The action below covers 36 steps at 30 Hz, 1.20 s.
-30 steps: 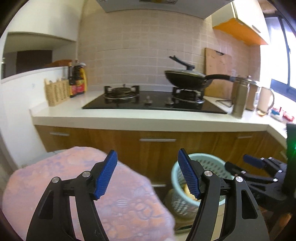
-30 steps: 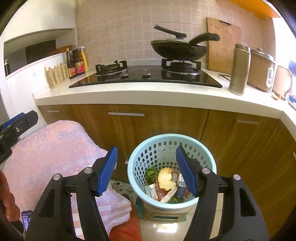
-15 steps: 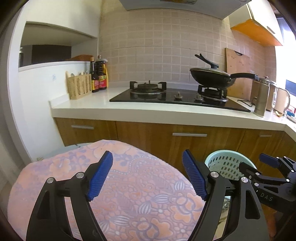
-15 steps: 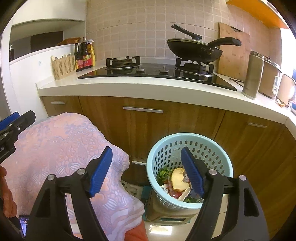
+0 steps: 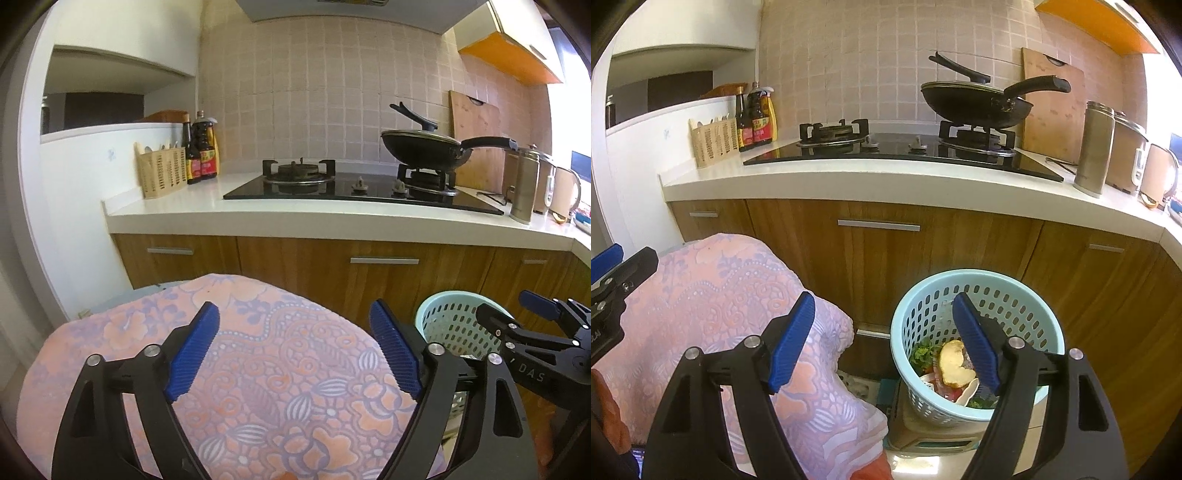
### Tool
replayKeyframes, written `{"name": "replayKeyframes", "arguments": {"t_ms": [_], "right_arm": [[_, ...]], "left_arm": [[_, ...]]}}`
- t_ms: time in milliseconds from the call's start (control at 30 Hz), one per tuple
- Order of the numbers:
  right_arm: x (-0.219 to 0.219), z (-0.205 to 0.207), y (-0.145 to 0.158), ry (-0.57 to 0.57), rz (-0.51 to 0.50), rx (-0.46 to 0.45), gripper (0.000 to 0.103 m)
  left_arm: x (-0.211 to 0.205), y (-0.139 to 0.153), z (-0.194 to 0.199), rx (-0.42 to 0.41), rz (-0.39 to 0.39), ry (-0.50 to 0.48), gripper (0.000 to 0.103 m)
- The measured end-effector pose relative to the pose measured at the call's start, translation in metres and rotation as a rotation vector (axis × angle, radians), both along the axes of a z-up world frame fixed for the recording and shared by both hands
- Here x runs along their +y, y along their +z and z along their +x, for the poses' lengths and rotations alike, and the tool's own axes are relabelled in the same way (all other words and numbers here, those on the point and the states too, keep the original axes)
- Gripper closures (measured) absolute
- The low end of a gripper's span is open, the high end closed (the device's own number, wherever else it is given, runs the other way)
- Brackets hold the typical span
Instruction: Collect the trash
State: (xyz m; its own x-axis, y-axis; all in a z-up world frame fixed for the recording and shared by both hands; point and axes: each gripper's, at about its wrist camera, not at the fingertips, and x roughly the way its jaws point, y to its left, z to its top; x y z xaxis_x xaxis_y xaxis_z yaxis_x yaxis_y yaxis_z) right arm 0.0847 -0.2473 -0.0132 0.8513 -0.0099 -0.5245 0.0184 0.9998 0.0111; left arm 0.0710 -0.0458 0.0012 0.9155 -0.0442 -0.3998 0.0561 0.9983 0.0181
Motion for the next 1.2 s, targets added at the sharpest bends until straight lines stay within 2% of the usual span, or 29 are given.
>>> {"name": "replayKeyframes", "arguments": {"t_ms": [500, 933, 1200], "right_arm": [[-0.001, 0.0, 0.0, -0.012, 0.008, -0.015, 0.028], [-0.012, 0.002, -0.002, -0.056, 0.018, -0.017, 0.027], [-0.011, -0.003, 0.001, -0.1, -0.009, -0.049, 0.026]], "left_arm": [[-0.003, 0.0, -0.003, -0.01, 0.023, 0.002, 0.016], [-0.001, -0.003, 0.001, 0.006, 0.027, 0.004, 0.015], [0.002, -0.005, 0.005, 0.014, 0.023, 0.021, 0.014]]}}
